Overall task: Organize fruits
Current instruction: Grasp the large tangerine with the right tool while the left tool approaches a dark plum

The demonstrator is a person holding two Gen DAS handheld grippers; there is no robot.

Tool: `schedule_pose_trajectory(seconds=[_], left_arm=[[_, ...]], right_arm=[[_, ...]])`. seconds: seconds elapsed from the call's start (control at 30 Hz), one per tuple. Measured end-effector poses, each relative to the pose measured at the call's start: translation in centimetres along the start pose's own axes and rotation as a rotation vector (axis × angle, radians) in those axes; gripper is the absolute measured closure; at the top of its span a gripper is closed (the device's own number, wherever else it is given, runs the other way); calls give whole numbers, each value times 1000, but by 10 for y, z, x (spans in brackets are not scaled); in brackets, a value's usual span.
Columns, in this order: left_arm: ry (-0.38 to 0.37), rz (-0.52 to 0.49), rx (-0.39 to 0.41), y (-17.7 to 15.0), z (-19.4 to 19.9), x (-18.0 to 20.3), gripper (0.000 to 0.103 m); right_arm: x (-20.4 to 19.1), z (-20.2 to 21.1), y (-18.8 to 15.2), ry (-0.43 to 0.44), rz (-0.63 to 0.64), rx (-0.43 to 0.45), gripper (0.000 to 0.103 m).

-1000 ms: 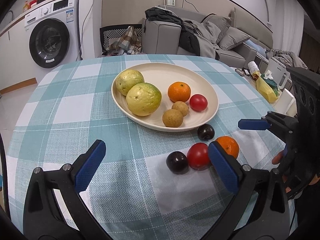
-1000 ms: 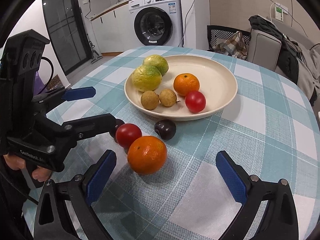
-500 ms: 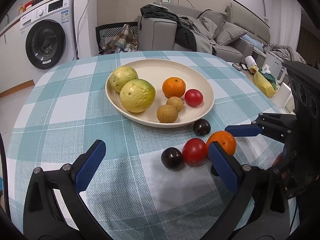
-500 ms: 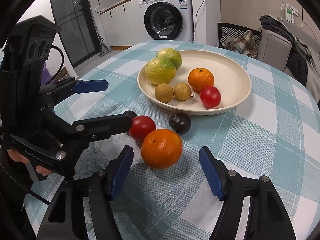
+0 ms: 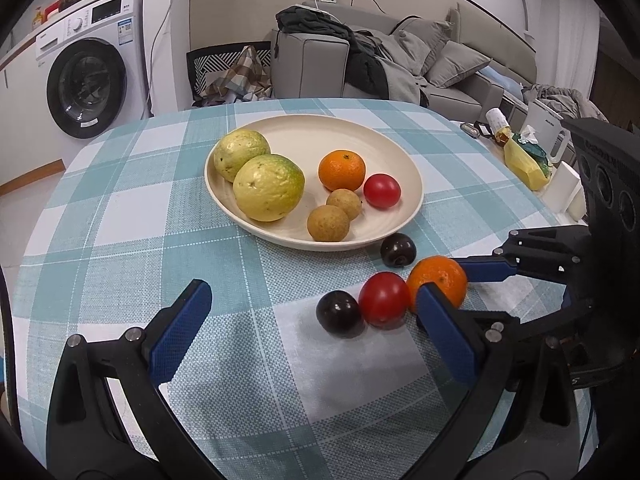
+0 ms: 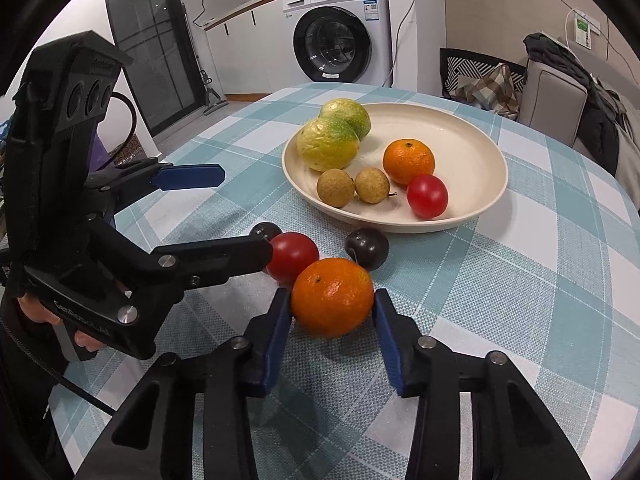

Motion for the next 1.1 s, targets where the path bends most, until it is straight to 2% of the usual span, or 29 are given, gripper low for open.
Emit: schedule_pose_trajectory(seconds=[0.47,0.57,0.7,0.77,0.83,0.93,1.1], left_arm=[[21,21,5,2,3,-10,1],[-7,48,-8,1,1,-14,1],[-29,-4,13,0,5,-4,2],[-52,-37,23,-1,7,4,6],[-78,-66,17,-2,7,11,20],[-128,-70,-4,-3,3,16,35],[-162,-68,-2,-2,2,20,47]], right_arm=[[4,9,3,-11,-12,47,62],[9,13,5,-17,-31,65,62],[13,16,7,-32,-49,82,62],[15,17,7,-36,-55,85,62],[16,17,8,-40,-63,86,62],[18,16,8,-42,-69,83,62],[16,14,8,-40,-63,77,62]])
Point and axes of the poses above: each gripper's, at about its wrist camera, not at the fingertips, and z roughly against the way its jaws point, x to its right, y to its top, the point moved 1 cm from there along -z, roughly the way its jaws point, and after that the axes turned 6 degrees about x, right-handed, at the moved point
